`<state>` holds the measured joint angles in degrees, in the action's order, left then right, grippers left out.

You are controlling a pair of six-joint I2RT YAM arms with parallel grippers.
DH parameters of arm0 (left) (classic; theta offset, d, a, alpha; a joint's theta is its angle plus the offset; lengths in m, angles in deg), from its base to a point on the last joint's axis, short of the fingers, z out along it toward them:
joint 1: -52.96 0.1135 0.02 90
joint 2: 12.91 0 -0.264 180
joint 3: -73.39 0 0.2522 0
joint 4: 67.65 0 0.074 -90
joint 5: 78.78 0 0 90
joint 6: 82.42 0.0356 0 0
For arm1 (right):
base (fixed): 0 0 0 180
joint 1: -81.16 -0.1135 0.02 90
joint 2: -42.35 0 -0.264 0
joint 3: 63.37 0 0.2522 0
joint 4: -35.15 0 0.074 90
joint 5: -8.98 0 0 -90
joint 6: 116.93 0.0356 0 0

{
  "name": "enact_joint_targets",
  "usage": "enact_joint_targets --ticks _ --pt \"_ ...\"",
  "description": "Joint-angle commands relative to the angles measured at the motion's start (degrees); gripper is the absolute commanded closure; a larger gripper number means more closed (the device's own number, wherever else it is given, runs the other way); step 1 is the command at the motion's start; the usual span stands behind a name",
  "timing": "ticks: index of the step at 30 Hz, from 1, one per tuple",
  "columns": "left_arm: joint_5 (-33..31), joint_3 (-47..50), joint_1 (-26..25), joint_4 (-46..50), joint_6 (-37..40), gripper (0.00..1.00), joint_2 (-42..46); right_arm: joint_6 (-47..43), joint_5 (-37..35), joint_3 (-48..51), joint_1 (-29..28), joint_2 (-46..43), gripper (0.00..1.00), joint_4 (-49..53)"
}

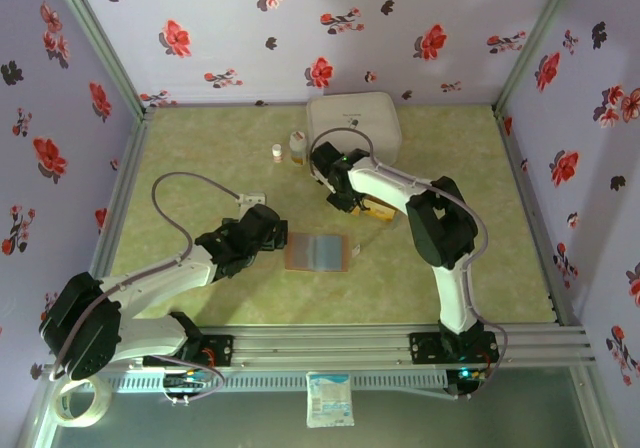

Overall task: Put the credit cards into the card holder
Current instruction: Pick up the credit card from the storage box.

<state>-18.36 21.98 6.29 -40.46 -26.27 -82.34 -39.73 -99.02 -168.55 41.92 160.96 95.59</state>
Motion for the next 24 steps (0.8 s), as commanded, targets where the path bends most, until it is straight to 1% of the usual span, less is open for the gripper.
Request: enact_joint_targets --ticks 1,12,20,24 --pt "-1.65 -0.65 0.52 0.65 0.91 0.0 -0.45 1.38 1.85 -0.36 0.22 -0.76 0.7 2.18" --pt "-1.45 -1.4 0.52 0.63 0.96 0.0 -1.93 0.5 4.16 0.62 -0.13 -3.46 0.82 2.56" --pt "-1.28 -1.82 0.53 0.72 0.98 0.0 -2.69 -0.42 4.45 0.26 -0.13 -3.31 0.84 2.98" --pt "-1.22 -2.04 0.53 0.96 1.16 0.0 -2.88 -1.88 5.36 -0.32 -0.13 -2.8 0.91 3.43"
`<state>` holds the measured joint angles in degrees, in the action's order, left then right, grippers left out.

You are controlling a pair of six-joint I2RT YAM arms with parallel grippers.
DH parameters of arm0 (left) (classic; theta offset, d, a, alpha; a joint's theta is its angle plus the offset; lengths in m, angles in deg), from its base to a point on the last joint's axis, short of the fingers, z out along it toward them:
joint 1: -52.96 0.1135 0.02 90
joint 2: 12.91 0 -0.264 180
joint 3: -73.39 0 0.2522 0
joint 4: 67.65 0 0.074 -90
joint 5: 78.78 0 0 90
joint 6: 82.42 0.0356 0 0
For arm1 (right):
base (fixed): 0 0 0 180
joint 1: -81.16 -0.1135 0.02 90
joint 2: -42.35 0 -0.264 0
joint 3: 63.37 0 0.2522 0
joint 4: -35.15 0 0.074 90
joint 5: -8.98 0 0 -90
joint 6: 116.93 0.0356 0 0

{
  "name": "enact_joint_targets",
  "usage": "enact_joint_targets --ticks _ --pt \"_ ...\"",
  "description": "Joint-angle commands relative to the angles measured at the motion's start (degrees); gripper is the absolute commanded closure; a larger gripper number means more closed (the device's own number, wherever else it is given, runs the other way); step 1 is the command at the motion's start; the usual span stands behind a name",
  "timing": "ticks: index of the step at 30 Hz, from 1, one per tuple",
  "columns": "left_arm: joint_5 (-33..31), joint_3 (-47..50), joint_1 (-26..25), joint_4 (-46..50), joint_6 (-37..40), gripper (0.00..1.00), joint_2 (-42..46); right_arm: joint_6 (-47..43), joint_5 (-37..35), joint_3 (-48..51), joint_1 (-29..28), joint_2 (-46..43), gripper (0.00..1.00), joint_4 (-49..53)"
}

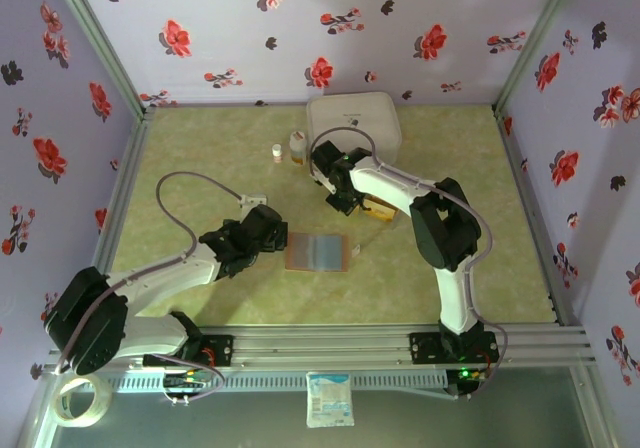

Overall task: Put the credit cards into the card holder
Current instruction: Pick up the credit card from the storage box.

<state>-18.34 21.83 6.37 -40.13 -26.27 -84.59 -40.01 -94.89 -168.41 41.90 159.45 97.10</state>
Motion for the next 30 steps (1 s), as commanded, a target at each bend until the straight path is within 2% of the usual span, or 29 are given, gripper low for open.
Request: enact_joint_targets --ticks 1,9,21,25,30 --pt "-1.14 -1.84 0.45 0.58 1.16 0.0 -0.6 -1.91 1.38 -0.56 -0.11 -1.26 0.92 2.01" --pt "-0.41 -2.43 0.45 1.68 1.19 0.0 -0.54 -3.44 3.05 -3.55 -0.17 -1.94 1.0 4.14" --pt "-0.36 -3.2 0.44 2.07 2.94 0.0 -1.21 -4.25 3.3 -6.81 -2.25 -8.07 1.0 7.37" --pt "-0.41 -3.38 0.44 1.98 4.6 0.0 -1.1 -1.33 4.53 -5.35 -3.18 -11.87 1.0 6.23" --pt "0.35 -3.44 0.44 1.94 5.04 0.0 -0.65 7.28 8.55 0.93 -3.19 -18.57 1.0 1.74"
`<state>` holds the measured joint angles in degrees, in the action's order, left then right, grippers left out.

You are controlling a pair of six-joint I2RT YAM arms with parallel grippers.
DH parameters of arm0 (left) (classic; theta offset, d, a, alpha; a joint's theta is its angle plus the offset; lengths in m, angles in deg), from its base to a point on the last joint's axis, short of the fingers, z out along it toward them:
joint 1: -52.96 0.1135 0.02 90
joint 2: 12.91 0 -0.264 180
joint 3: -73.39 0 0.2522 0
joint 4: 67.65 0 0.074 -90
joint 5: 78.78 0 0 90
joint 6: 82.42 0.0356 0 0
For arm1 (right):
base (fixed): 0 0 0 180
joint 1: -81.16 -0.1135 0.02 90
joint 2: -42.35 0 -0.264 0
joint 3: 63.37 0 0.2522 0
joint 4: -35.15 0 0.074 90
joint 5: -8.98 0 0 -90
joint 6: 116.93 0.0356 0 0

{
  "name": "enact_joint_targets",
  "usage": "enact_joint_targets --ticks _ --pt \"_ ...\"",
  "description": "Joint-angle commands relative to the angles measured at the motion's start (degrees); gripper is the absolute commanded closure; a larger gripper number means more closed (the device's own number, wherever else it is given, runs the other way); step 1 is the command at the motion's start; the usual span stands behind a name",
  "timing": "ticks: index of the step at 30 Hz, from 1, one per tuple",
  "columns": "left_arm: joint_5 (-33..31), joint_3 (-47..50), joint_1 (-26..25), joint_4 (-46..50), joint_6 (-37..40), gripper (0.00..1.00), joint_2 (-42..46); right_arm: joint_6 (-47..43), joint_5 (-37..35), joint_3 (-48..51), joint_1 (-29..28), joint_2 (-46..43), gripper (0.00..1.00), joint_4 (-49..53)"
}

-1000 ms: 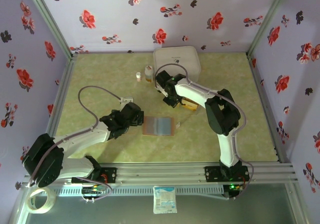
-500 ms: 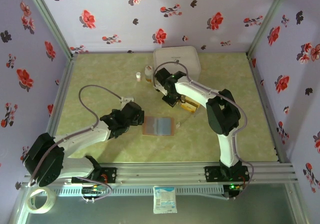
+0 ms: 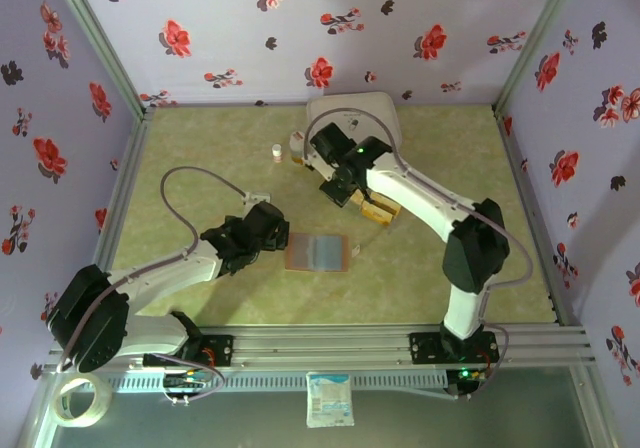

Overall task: Put the credit cards into the card holder
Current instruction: Pick up the credit card from the storage box, then press the card holder at the center of the table.

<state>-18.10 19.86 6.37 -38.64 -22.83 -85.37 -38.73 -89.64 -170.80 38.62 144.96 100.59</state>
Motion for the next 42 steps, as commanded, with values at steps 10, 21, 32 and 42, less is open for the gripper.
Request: enact_joint_targets --ticks 10,21,32,42 --pt "5.59 -5.14 0.29 2.57 4.42 0.0 -3.56 28.47 13.79 28.24 0.62 -23.17 1.0 -24.1" --pt "7.95 -4.94 -1.04 1.82 6.33 0.0 -8.67 47.95 19.37 46.93 1.15 -28.89 1.0 -44.13" --pt "8.49 -3.39 -1.8 -0.91 6.68 0.0 -11.88 55.79 20.07 59.04 1.32 -32.83 1.0 -58.26" --pt "7.38 -2.47 -1.84 -2.06 4.95 0.0 -14.85 60.73 24.41 64.6 1.41 -29.64 1.0 -70.92"
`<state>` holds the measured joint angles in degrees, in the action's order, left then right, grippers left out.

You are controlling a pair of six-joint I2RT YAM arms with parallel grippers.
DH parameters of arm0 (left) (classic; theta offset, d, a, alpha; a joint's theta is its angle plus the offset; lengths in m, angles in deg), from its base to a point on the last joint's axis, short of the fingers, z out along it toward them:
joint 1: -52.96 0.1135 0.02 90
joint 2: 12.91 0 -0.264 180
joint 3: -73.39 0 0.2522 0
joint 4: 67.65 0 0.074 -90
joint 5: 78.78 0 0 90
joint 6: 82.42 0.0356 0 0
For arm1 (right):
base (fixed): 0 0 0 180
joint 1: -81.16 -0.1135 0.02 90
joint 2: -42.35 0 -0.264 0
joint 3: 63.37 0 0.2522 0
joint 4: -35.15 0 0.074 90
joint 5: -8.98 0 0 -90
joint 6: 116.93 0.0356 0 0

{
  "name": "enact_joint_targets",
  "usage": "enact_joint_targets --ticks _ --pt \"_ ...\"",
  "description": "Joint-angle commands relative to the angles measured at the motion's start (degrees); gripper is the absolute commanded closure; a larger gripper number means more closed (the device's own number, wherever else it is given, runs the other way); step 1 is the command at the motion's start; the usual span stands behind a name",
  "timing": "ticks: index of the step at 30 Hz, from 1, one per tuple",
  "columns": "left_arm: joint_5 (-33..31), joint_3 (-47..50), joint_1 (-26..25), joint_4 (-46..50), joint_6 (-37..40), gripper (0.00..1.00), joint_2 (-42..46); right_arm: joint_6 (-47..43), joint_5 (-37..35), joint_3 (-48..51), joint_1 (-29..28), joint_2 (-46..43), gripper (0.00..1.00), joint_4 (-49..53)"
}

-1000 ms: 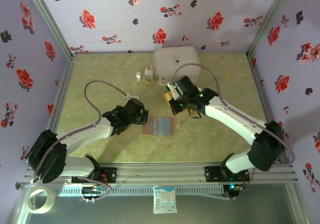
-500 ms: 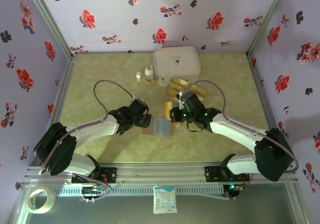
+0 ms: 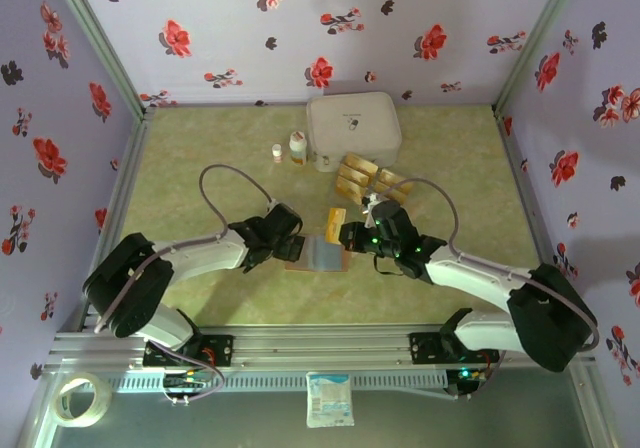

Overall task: Put the credit cards into the card holder
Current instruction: Press the card holder at the center of the table.

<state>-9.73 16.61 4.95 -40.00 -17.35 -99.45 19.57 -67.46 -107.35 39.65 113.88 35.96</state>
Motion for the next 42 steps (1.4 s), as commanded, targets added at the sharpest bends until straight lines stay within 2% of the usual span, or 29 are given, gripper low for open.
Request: enact_joint_targets --ticks 1,21,33,42 --pt "-1.05 0.99 -0.5 -0.71 -0.79 0.0 -0.87 2.9 2.57 1.59 0.38 1.96 1.0 -7.44" --pt "-4.34 5.41 -3.06 0.07 -8.68 0.0 0.28 4.53 8.78 4.25 0.38 14.12 1.0 -22.32" --pt "-6.3 0.17 -3.23 4.42 -7.03 0.0 4.67 4.39 8.96 6.3 0.38 16.65 1.0 -26.31" --pt "-4.74 -1.59 -5.37 4.31 -6.62 0.0 1.44 3.77 8.7 6.7 0.38 18.25 1.0 -26.69"
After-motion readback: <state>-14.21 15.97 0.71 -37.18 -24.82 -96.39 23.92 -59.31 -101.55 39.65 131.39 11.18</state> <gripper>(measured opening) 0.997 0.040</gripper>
